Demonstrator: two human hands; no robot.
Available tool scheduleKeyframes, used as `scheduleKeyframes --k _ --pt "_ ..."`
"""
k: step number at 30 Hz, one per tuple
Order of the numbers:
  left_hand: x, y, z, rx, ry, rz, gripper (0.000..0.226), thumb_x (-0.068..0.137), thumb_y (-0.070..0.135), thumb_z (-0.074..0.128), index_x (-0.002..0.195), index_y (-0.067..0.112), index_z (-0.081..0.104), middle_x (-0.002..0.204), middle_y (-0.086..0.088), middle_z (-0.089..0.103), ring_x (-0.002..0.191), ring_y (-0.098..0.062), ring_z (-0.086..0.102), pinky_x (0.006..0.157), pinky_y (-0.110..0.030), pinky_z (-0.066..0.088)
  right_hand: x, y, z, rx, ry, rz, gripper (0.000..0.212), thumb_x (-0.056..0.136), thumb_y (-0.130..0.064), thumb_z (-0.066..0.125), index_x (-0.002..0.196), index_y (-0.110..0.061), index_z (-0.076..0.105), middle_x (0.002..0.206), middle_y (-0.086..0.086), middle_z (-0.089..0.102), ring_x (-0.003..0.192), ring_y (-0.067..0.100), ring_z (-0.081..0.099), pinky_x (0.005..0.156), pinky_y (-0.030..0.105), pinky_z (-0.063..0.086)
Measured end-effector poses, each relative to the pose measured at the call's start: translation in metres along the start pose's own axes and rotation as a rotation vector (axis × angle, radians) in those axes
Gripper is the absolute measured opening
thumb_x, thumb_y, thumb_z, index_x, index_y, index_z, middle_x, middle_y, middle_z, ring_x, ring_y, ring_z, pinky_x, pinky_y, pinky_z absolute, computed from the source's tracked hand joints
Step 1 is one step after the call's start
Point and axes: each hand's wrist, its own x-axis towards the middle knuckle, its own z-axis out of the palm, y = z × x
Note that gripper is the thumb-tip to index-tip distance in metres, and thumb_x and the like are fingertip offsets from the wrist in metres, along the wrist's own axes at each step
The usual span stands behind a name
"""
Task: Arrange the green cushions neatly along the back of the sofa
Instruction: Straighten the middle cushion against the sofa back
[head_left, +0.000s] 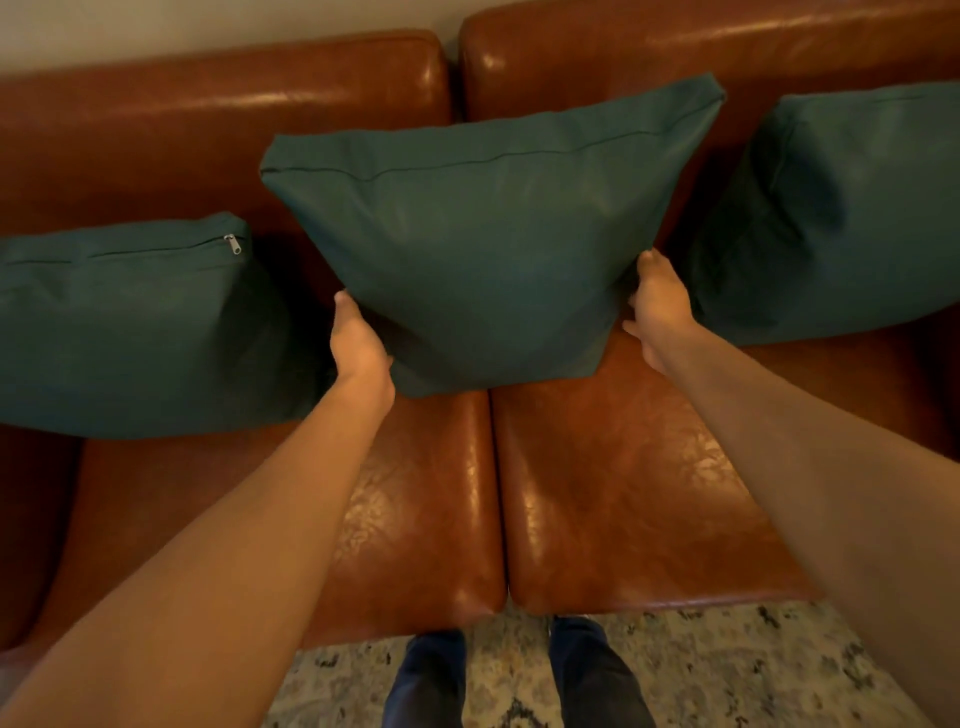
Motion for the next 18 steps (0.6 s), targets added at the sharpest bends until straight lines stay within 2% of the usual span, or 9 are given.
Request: scheduleKeyframes --k 2,4,7,9,11,13,15,18 --pt "-0.003 -0.006 -0.008 0.053 -0.002 0.014 0.046 0.105 0.035 0.03 0.144 0.015 0.042 0.148 -0.004 0.046 0.133 -0.019 0.044 0.099 -0.03 0.036 -0.008 0.015 -0.001 -0.009 0.014 0.024 0.056 0.102 -0.031 0.039 0.154 -0.021 0.019 0.158 0.002 0.031 0.141 0.023 0.036 0.115 0.041 0.032" --pt "-0.002 -0.012 -0.02 0.144 -0.019 0.003 0.043 0.104 0.033 0.032 0.142 0.016 0.044 0.142 -0.002 0.051 0.117 -0.013 0.05 0.092 -0.028 0.036 -0.023 0.033 -0.003 -0.043 0.021 0.07 0.059 0.1 -0.028 0.045 0.154 -0.023 0.022 0.156 0.004 0.036 0.136 0.024 0.042 0.111 0.041 0.036" --pt "-0.002 -0.024 -0.042 0.322 -0.104 -0.025 0.038 0.102 0.031 0.038 0.137 0.021 0.047 0.117 0.006 0.059 0.096 -0.007 0.051 0.079 -0.027 0.04 -0.05 0.067 -0.007 -0.131 -0.018 0.165 0.054 0.097 -0.03 0.052 0.148 -0.024 0.036 0.145 0.004 0.048 0.123 0.02 0.048 0.107 0.04 0.038" --pt "-0.002 -0.033 -0.057 0.413 -0.147 -0.06 0.037 0.101 0.03 0.042 0.136 0.021 0.049 0.109 0.007 0.056 0.09 -0.007 0.052 0.068 -0.022 0.04 -0.074 0.083 -0.007 -0.189 -0.067 0.216 0.049 0.096 -0.028 0.054 0.143 -0.019 0.044 0.126 0.004 0.055 0.106 0.017 0.052 0.093 0.031 0.041" --pt "-0.005 -0.04 -0.069 0.483 -0.188 -0.086 0.034 0.1 0.026 0.045 0.132 0.021 0.053 0.102 0.005 0.056 0.081 -0.007 0.052 0.057 -0.019 0.04 -0.094 0.094 -0.004 -0.237 -0.107 0.231 0.044 0.096 -0.024 0.055 0.139 -0.015 0.05 0.119 0.008 0.057 0.088 0.011 0.053 0.076 0.024 0.041" --pt "-0.01 -0.046 -0.081 0.523 -0.214 -0.124 0.026 0.098 0.023 0.047 0.123 0.024 0.057 0.104 0.002 0.057 0.091 -0.013 0.054 0.06 -0.022 0.036 -0.112 0.1 -0.002 -0.282 -0.132 0.205 0.04 0.097 -0.02 0.055 0.136 -0.011 0.053 0.127 0.009 0.057 0.096 0.01 0.052 0.078 0.022 0.037" --pt "-0.014 -0.05 -0.095 0.556 -0.249 -0.156 0.018 0.098 0.021 0.046 0.112 0.026 0.057 0.108 0.0 0.058 0.102 -0.016 0.053 0.066 -0.025 0.034 -0.131 0.099 0.004 -0.301 -0.153 0.184 0.038 0.098 -0.018 0.053 0.135 -0.01 0.053 0.124 0.005 0.055 0.107 0.011 0.049 0.084 0.018 0.032" --pt "-0.019 -0.054 -0.117 0.608 -0.31 -0.191 0.017 0.099 0.021 0.044 0.11 0.026 0.056 0.116 -0.002 0.059 0.106 -0.018 0.054 0.074 -0.028 0.036 -0.153 0.099 0.016 -0.292 -0.123 0.19 0.034 0.097 -0.021 0.053 0.129 -0.014 0.057 0.121 0.006 0.06 0.115 0.021 0.055 0.085 0.024 0.036"
